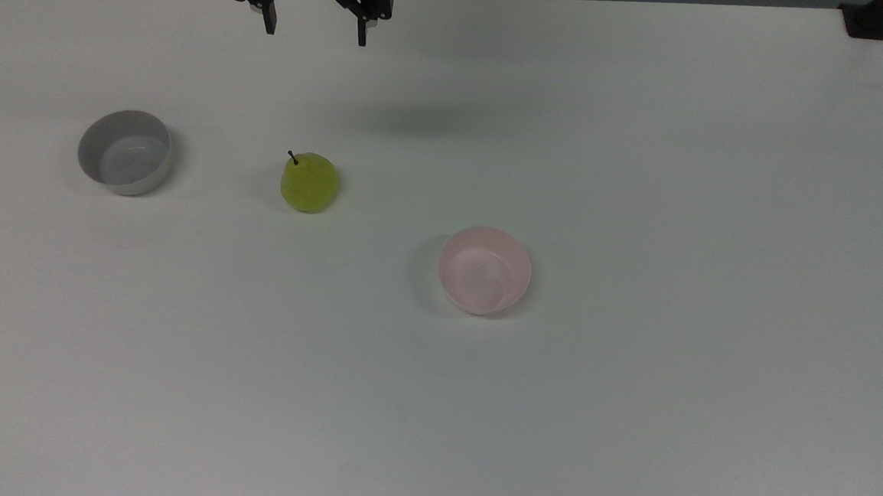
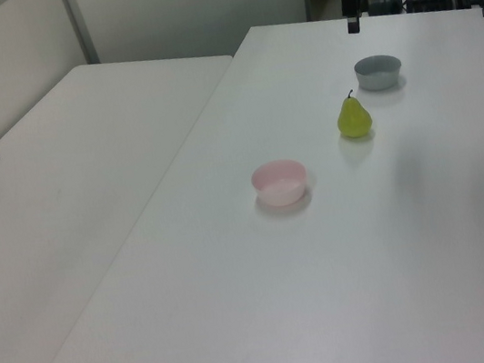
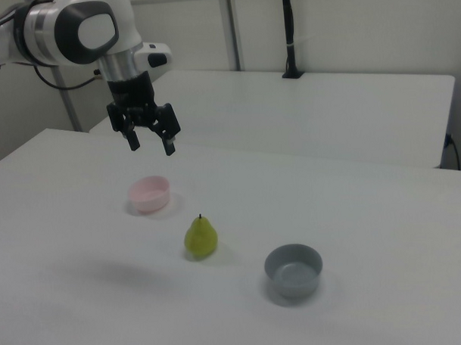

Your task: Place the pear in the bowl

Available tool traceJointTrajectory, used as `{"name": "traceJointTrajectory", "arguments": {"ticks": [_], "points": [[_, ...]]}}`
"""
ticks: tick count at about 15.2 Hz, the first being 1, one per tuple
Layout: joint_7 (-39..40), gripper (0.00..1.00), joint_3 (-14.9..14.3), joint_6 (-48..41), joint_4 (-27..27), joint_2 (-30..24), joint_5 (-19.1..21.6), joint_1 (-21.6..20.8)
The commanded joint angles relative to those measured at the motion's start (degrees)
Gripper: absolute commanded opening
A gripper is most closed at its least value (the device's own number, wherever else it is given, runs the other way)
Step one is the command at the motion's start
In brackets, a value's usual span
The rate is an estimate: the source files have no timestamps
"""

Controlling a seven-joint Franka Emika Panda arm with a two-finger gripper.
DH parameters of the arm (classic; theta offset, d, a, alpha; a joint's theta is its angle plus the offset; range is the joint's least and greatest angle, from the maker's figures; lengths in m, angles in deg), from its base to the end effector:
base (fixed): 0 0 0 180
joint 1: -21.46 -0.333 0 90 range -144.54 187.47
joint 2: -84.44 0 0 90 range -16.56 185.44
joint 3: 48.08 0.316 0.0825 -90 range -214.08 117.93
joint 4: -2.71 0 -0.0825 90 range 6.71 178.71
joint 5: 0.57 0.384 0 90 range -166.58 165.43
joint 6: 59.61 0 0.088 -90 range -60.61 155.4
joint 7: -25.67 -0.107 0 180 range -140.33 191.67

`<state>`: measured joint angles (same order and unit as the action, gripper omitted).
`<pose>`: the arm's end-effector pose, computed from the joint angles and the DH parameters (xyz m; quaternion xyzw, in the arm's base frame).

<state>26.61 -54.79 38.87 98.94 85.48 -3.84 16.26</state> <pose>0.5695 -0.0198 0.5758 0.9995 -0.0010 0.0100 0.0295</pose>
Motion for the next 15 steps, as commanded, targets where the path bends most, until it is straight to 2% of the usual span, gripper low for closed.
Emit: {"name": "traceJointTrajectory", "arguments": {"ticks": [1, 3, 4, 12, 15], "points": [[0.37, 1.0, -0.66, -1.28, -1.13, -0.34, 0.71, 0.89], [0.28, 1.0, -0.75, -1.54, -1.22, -0.42, 4.22, 1.24], [0.37, 1.0, -0.76, -1.54, -1.3, -0.51, 4.58, 1.51], [1.95, 1.0, -0.76, -1.45, -1.13, -0.51, 4.5, 1.6], [4.93, 1.0, -1.63, -1.1, -1.13, -0.34, 4.59, 1.42]]}}
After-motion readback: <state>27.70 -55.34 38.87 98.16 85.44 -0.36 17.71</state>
